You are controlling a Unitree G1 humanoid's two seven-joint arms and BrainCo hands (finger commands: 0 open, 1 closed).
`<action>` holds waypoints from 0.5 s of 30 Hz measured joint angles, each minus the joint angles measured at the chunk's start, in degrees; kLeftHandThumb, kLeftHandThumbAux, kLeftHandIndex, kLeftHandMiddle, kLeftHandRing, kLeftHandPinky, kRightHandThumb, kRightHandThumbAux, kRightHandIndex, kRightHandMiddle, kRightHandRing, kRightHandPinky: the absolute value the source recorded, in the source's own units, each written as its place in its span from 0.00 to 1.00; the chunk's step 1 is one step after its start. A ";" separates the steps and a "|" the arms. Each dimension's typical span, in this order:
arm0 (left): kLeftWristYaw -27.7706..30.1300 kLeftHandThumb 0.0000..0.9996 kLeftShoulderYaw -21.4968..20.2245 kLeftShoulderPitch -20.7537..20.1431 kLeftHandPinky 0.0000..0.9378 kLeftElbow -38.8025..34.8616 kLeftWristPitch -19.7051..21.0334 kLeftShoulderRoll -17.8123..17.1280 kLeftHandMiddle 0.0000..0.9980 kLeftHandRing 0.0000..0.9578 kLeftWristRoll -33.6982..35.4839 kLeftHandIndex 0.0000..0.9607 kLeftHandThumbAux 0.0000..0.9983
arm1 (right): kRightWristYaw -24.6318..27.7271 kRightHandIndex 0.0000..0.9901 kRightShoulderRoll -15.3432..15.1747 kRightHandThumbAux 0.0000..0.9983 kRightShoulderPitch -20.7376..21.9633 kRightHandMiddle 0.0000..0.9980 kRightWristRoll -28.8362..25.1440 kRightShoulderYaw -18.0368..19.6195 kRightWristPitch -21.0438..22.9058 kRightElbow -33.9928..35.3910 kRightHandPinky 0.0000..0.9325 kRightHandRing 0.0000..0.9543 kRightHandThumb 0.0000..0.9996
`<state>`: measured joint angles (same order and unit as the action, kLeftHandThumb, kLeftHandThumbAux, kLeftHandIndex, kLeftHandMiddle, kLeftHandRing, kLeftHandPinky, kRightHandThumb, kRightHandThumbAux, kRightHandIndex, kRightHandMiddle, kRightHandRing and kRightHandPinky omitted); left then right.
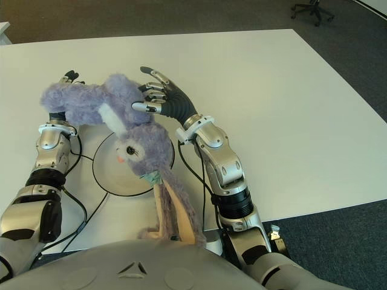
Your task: Put the doll into the plate.
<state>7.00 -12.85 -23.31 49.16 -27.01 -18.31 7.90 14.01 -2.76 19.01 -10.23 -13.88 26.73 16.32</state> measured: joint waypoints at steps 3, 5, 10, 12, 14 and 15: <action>-0.04 0.00 -0.07 -0.18 0.16 0.40 -0.09 -0.02 0.11 0.14 -0.02 0.00 0.42 | -0.53 0.07 0.73 0.69 0.81 0.07 0.34 1.12 -1.86 -2.43 0.12 0.07 0.04; -0.09 0.00 -0.08 -0.26 0.16 0.54 -0.13 -0.03 0.11 0.14 -0.04 0.00 0.42 | -0.84 0.07 1.07 0.68 1.95 0.08 0.45 2.27 -2.96 -4.62 0.12 0.08 0.04; -0.21 0.00 -0.01 -0.31 0.16 0.68 -0.13 -0.09 0.10 0.13 -0.12 0.00 0.42 | -0.93 0.06 0.54 0.64 6.74 0.09 0.74 6.43 -6.31 -13.10 0.13 0.09 0.03; -0.22 0.00 0.04 -0.31 0.16 0.69 -0.14 -0.09 0.10 0.13 -0.13 0.00 0.42 | -0.96 0.07 0.17 0.63 8.39 0.09 0.91 7.80 -7.66 -16.23 0.14 0.10 0.03; -0.24 0.00 0.09 -0.28 0.16 0.69 -0.14 -0.16 0.10 0.12 -0.17 0.00 0.42 | -1.03 0.11 -0.34 0.61 9.93 0.11 1.01 9.21 -9.29 -19.57 0.14 0.12 0.03; -0.24 0.00 0.11 -0.25 0.15 0.69 -0.17 -0.24 0.10 0.12 -0.25 0.00 0.43 | -1.11 0.11 -0.69 0.60 10.99 0.12 1.00 10.12 -10.41 -21.79 0.14 0.12 0.03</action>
<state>6.76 -12.74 -23.56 49.85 -27.18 -18.55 7.65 12.90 -3.45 30.00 -9.23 -3.76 16.32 -5.47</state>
